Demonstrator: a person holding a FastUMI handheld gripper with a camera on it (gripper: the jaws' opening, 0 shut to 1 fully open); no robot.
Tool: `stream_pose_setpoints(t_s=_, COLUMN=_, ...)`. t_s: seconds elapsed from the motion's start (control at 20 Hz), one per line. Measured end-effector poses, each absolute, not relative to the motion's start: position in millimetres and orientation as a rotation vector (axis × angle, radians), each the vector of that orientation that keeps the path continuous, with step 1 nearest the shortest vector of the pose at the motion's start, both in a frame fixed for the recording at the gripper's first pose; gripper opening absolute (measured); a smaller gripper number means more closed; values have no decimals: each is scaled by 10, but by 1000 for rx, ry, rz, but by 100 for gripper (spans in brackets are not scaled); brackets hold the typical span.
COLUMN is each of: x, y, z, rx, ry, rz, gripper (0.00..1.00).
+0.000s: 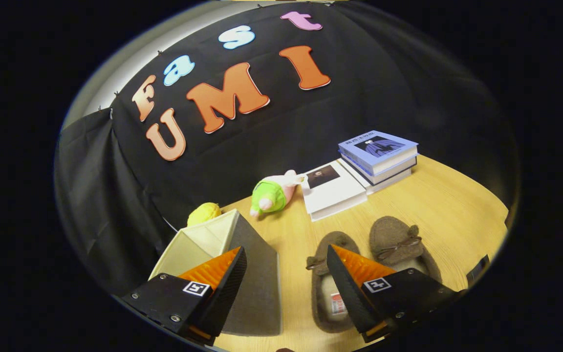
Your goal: Open the storage box then place both shoes into the box .Put the left shoe in first, then the right shoe, with the right side of both shoes facing outward in a uniform manner.
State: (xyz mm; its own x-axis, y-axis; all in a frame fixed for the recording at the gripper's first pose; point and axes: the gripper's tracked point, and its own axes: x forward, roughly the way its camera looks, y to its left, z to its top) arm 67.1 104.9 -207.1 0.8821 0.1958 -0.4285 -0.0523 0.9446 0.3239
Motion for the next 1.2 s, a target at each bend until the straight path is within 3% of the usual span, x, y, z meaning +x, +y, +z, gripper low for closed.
stream_pose_setpoints(t_s=0.3, x=571, y=771, z=-2488, rx=303, ry=538, rz=57, gripper=95)
stream_pose_setpoints(t_s=0.5, x=538, y=655, z=-2688, rx=299, ry=562, rz=21, gripper=87)
stream_pose_setpoints(t_s=1.0, x=665, y=521, z=-2920, rx=69, ry=569, rz=-80, gripper=52)
stream_pose_setpoints(t_s=1.1, x=653, y=470, z=-2976, rx=31, ry=589, rz=-107, gripper=41)
stream_pose_setpoints(t_s=1.2, x=641, y=416, z=-2990, rx=1, ry=601, rz=-125, gripper=17)
